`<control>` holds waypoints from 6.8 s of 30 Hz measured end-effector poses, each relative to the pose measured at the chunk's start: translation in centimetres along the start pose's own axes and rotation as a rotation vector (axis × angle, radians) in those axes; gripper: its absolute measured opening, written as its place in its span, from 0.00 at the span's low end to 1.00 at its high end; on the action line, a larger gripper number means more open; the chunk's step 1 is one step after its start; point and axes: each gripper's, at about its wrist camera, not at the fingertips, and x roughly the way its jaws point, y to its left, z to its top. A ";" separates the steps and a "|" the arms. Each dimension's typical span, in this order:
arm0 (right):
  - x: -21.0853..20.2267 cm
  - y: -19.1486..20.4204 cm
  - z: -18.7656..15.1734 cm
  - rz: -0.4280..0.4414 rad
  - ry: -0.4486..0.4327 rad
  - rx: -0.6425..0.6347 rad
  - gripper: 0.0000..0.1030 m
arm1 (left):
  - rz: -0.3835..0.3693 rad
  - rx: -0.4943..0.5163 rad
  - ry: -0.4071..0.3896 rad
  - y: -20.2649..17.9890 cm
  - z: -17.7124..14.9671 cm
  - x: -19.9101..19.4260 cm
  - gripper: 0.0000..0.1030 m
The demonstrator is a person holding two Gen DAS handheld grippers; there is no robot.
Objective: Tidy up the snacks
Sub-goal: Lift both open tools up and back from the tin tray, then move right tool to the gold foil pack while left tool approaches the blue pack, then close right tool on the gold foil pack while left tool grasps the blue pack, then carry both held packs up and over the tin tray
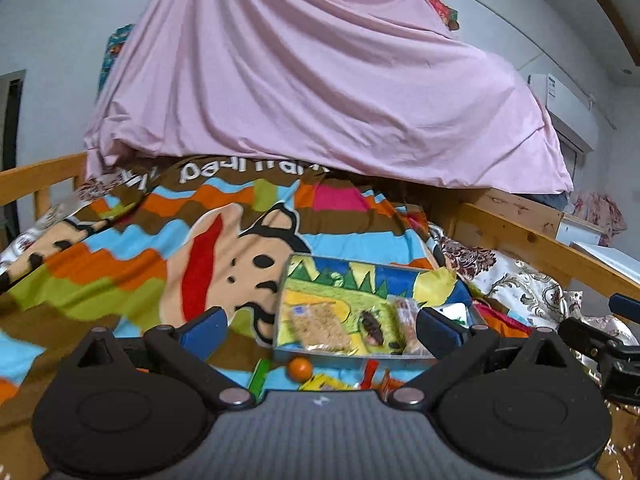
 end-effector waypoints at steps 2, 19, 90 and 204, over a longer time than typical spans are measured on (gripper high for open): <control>-0.9 0.7 -0.4 0.021 0.014 -0.012 0.99 | 0.009 0.002 0.003 0.3 -0.7 -1.1 1.00; -1.7 4.1 -3.2 0.145 0.185 -0.034 0.99 | 0.032 0.095 0.185 0.5 -3.3 -3.2 1.00; 12.9 10.4 -9.0 0.367 0.567 0.037 0.55 | -0.535 0.195 0.756 6.6 -5.6 14.3 0.92; 12.8 4.3 -2.2 0.060 0.237 -0.017 0.54 | -0.179 0.014 0.115 1.1 1.3 12.9 0.39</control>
